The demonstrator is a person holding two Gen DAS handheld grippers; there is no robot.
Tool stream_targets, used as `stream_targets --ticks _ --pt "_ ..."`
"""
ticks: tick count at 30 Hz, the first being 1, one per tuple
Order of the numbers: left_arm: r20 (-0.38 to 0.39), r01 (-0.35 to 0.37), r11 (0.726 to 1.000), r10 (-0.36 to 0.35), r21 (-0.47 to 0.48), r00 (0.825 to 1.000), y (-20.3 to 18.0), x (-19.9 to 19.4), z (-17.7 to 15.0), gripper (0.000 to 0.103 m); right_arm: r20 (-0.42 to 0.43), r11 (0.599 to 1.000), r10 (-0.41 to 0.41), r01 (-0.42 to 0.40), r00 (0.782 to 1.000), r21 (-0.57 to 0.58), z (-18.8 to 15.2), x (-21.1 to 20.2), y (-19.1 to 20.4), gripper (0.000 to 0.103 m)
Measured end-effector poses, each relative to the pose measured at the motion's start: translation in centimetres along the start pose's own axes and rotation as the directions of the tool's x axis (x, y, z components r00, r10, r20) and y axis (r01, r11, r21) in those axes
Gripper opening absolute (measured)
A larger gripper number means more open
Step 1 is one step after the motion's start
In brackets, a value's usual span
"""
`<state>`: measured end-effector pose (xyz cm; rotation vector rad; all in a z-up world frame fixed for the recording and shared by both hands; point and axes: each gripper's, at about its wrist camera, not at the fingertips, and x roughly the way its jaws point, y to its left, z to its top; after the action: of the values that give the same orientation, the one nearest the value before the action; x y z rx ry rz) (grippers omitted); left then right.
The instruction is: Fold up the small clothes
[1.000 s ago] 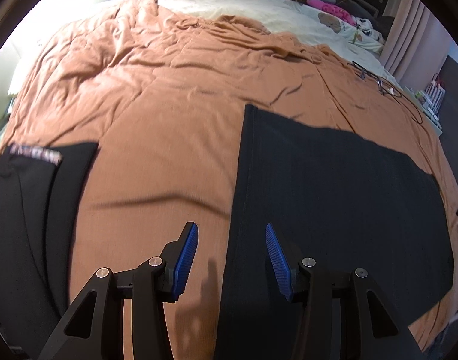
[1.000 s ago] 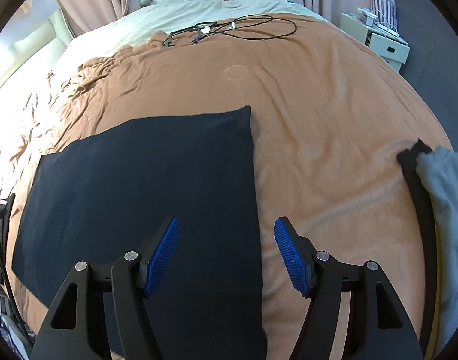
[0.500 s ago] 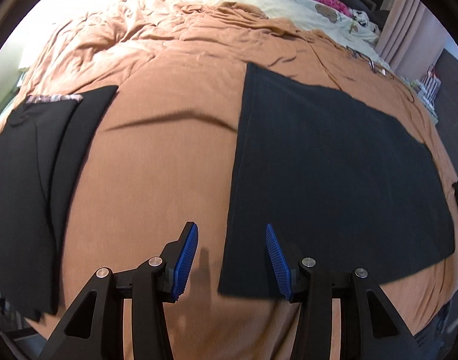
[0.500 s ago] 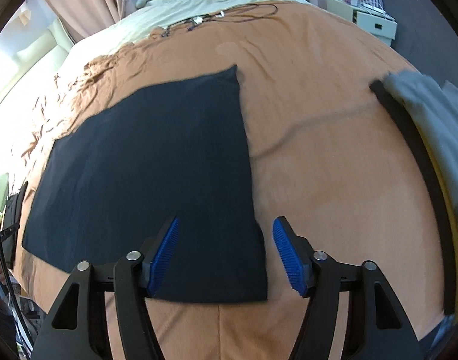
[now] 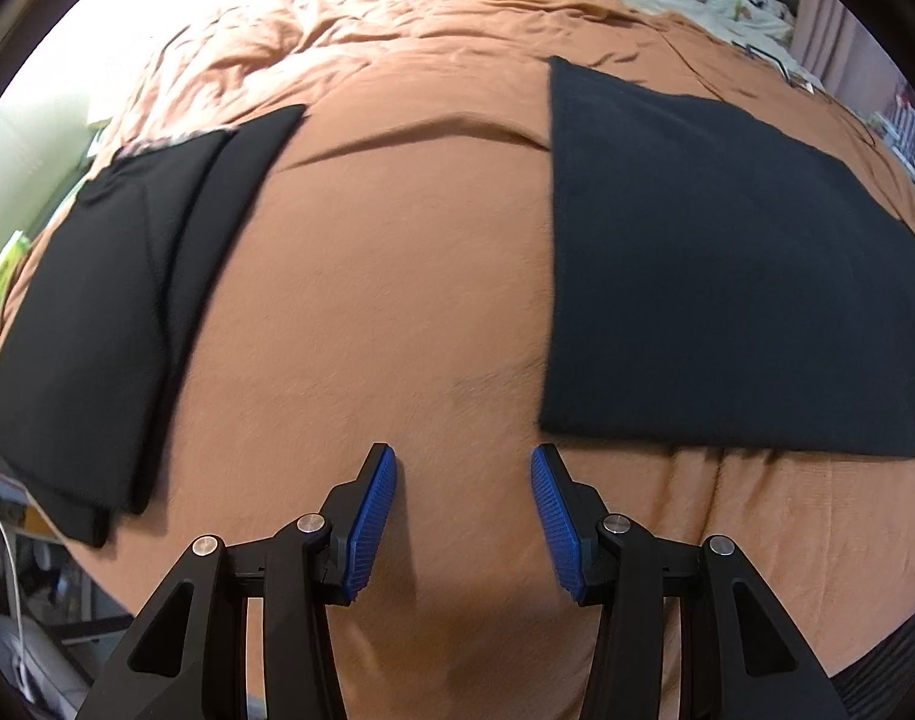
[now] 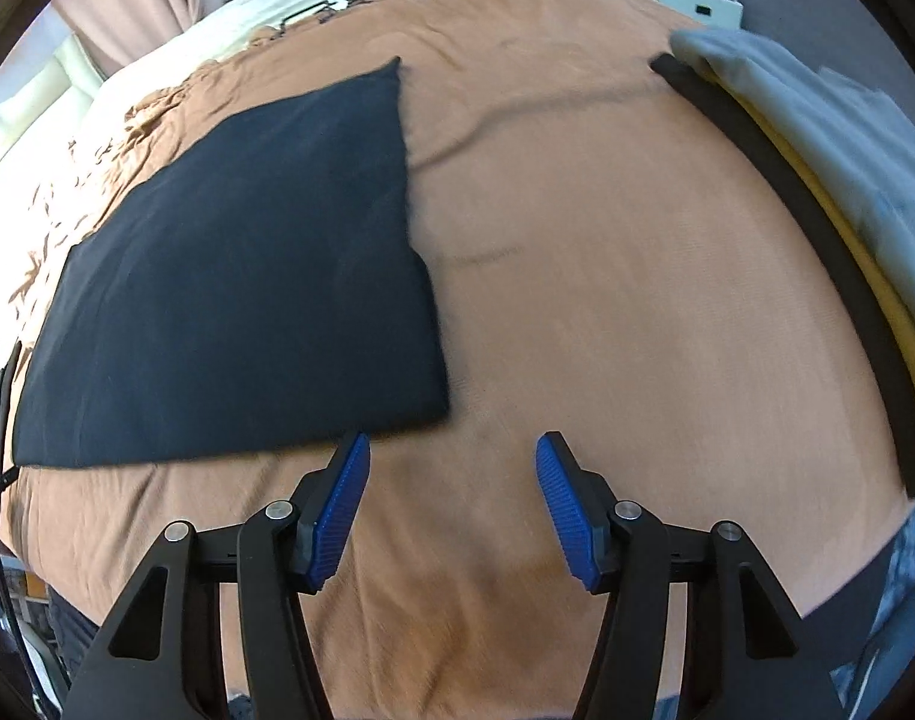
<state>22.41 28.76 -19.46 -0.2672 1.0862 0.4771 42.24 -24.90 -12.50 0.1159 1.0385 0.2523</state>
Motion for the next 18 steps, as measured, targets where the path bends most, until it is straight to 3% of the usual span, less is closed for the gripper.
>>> stream_targets --ticks 8,14,17,18 --pt "0.051 0.136 0.982 -0.130 -0.128 0.990 1.7 -2.2 -0.5 0.049 0.040 0.986 0.137 -0.140 0.990 0.093 -2.0 -1.5 -2.2 0.056" --pt "0.074 0.254 0.945 -0.243 -0.207 0.967 1.7 -2.3 -0.3 0.049 0.082 0.937 0.269 -0.280 0.960 0.207 -2.8 -1.3 -4.2 0.056" --pt "0.060 0.310 0.914 -0.305 -0.263 0.950 1.6 -1.3 0.0 0.049 0.098 0.912 0.313 -0.328 0.945 0.245 -3.0 -0.8 -4.7 0.056" --pt "0.056 0.321 0.905 -0.319 -0.279 0.946 1.6 -1.0 0.0 0.049 0.102 0.901 0.329 -0.344 0.939 0.264 -3.0 -0.6 -4.9 0.051"
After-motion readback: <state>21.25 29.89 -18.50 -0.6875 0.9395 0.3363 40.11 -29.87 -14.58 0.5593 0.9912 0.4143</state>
